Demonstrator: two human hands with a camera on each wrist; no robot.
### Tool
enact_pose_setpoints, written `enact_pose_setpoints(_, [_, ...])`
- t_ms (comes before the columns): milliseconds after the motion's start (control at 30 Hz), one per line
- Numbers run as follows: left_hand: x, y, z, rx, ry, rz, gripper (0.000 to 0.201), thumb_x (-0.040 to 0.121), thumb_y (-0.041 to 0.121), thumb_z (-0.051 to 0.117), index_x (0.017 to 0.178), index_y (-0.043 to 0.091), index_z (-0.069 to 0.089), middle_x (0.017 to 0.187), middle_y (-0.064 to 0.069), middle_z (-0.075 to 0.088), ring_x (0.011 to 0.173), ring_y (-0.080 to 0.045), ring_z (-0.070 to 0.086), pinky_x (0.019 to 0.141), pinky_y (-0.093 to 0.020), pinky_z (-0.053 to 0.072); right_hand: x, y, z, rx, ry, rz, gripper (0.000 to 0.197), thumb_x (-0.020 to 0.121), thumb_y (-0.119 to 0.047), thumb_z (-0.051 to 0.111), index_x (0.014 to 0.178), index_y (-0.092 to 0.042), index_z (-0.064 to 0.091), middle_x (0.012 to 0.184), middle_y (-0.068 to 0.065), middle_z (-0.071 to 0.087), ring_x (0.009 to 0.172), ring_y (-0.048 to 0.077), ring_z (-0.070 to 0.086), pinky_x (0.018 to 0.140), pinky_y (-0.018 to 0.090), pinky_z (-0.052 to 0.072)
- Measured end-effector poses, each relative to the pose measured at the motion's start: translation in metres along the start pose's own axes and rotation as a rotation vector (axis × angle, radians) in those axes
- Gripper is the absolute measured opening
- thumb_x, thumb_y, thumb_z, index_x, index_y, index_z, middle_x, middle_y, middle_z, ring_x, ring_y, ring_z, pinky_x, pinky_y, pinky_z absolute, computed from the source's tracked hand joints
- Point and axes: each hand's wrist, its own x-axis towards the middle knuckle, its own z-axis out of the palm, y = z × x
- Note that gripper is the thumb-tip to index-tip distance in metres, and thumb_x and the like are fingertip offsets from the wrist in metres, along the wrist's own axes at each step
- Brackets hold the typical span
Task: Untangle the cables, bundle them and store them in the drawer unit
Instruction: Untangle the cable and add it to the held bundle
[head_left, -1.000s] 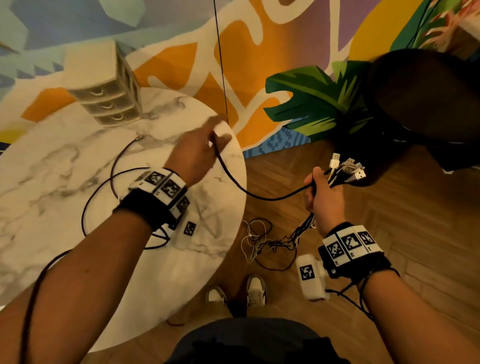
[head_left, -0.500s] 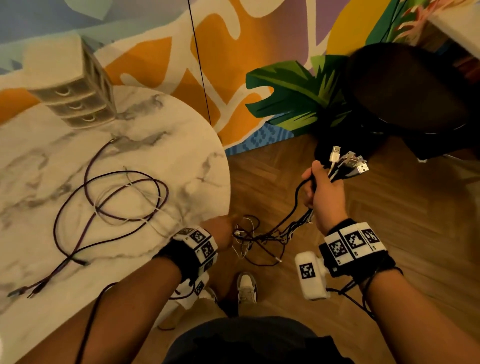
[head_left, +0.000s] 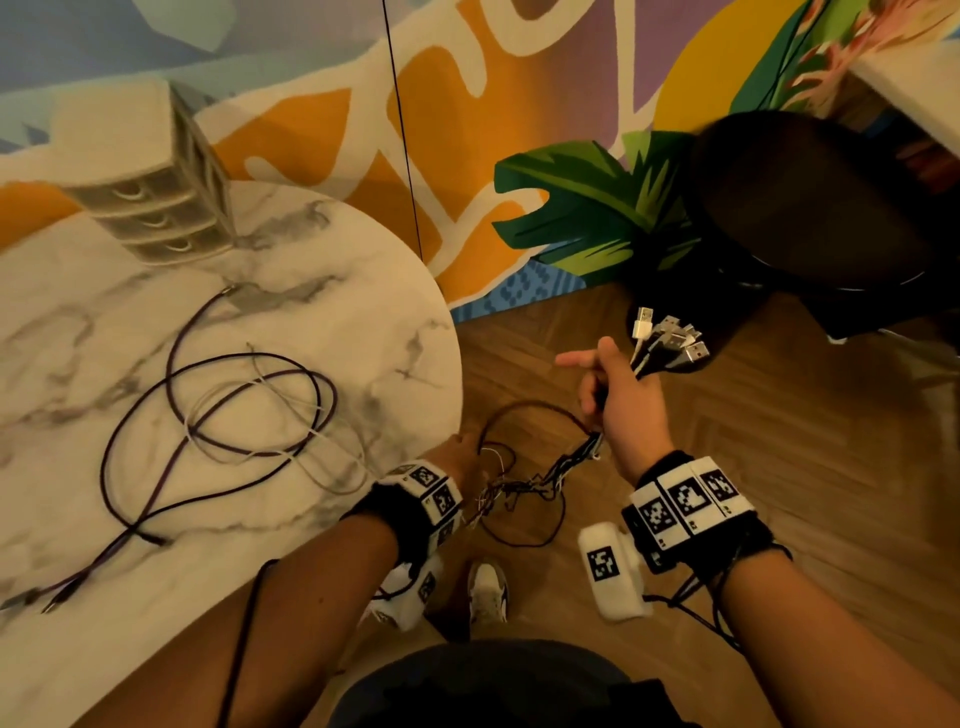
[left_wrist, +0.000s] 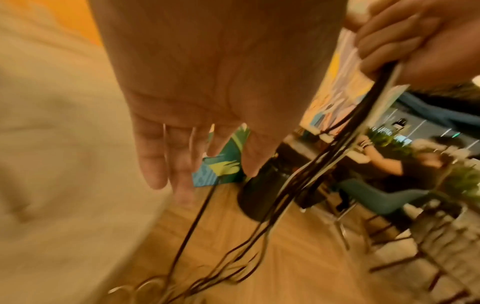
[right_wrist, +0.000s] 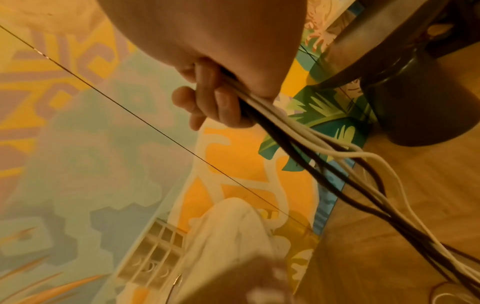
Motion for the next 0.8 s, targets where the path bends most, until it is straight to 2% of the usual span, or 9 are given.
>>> enact_pose_setpoints(67, [-0.01,0.013,-0.009,-0.07,0.091,0.114,0.06,0.09,0.032,0.054,0.143,0.022,0.027,0.143,-0.007,0.035,0.125,-0.031,0.046,0.1,-0.038,0.039,0.0,0.001,0.006,0.001,-0.017,-0.006,0.053,0.101,-0.039,0.031,0.087,-0.006,0.071,0.054,0.006,0.05,0.043,0.01,0.041,0.046,0.023,0.034])
enact_pose_setpoints(100, [-0.017,0.021,-0.015,-0.164,0.176,0.266,0.061,0.088,0.03,0.058,0.141,0.022,0.03,0.142,-0.005,0.035,0.124,-0.028,0.045,0.099,-0.036,0.039,0.0,0.002,0.01,0.002,-0.026,-0.016,0.052,0.102,-0.037,0.032,0.084,-0.006,0.071,0.06,0.006,0.057,0.048,0.011,0.049,0.051,0.022,0.038])
enact_pose_setpoints(200, [-0.038,0.055,-0.045,-0.401,0.216,0.625,0.053,0.085,0.021,0.064,0.133,0.015,0.045,0.132,-0.004,0.05,0.117,-0.016,0.05,0.098,-0.029,0.041,0.001,-0.004,0.018,-0.031,-0.043,-0.133,0.045,0.102,-0.027,0.036,0.079,-0.008,0.07,0.087,-0.002,0.068,0.076,0.002,0.062,0.066,0.013,0.045])
enact_pose_setpoints(300, [-0.041,0.076,-0.063,-0.518,0.071,0.627,0.029,0.089,0.017,0.053,0.114,0.003,0.057,0.102,-0.011,0.063,0.089,-0.019,0.06,0.08,-0.032,0.049,0.009,-0.013,0.019,-0.117,-0.101,-0.212,0.044,0.102,-0.03,0.036,0.081,-0.013,0.071,0.096,-0.003,0.064,0.075,-0.004,0.059,0.061,0.006,0.043])
enact_pose_setpoints(400, [-0.046,0.087,-0.065,-0.846,-0.049,0.497,0.009,0.089,0.005,0.045,0.091,0.005,0.054,0.077,-0.012,0.053,0.067,-0.018,0.049,0.062,-0.025,0.041,0.013,-0.024,0.014,-0.059,-0.177,-0.127,0.045,0.099,-0.039,0.038,0.087,-0.012,0.072,0.09,-0.005,0.07,0.065,-0.003,0.061,0.052,0.006,0.044])
enact_pose_setpoints(533, [-0.058,0.092,-0.068,-1.032,-0.007,0.485,0.011,0.079,0.003,0.046,0.069,0.005,0.047,0.062,-0.01,0.043,0.052,-0.013,0.046,0.05,-0.022,0.036,0.014,-0.035,0.005,0.098,-0.512,-0.116,0.041,0.095,-0.025,0.043,0.088,0.008,0.068,0.104,0.021,0.069,0.098,0.026,0.066,0.082,0.024,0.051])
enact_pose_setpoints(633, [-0.061,0.088,-0.071,-0.92,0.068,0.501,0.017,0.084,-0.002,0.046,0.074,0.011,0.052,0.064,-0.007,0.049,0.052,-0.003,0.051,0.051,-0.019,0.042,0.018,-0.029,0.008,0.046,-0.603,-0.049,0.046,0.097,-0.025,0.038,0.089,0.007,0.069,0.106,0.02,0.069,0.105,0.029,0.064,0.092,0.031,0.048])
enact_pose_setpoints(733, [-0.062,0.075,-0.076,-0.379,0.163,0.555,0.028,0.093,0.017,0.048,0.119,0.009,0.053,0.111,-0.011,0.06,0.096,-0.017,0.059,0.083,-0.032,0.05,0.022,-0.021,0.018,-0.032,-0.452,0.026,0.049,0.1,-0.031,0.032,0.096,-0.002,0.072,0.105,0.009,0.072,0.104,0.022,0.064,0.09,0.031,0.047])
enact_pose_setpoints(800, [-0.067,0.067,-0.083,-0.071,0.345,0.504,0.034,0.095,0.033,0.044,0.125,0.018,0.048,0.12,-0.002,0.056,0.1,-0.014,0.055,0.087,-0.034,0.05,0.027,-0.012,0.024,-0.023,-0.381,0.031,0.045,0.099,-0.034,0.034,0.101,-0.008,0.071,0.106,0.009,0.07,0.102,0.023,0.064,0.088,0.035,0.05])
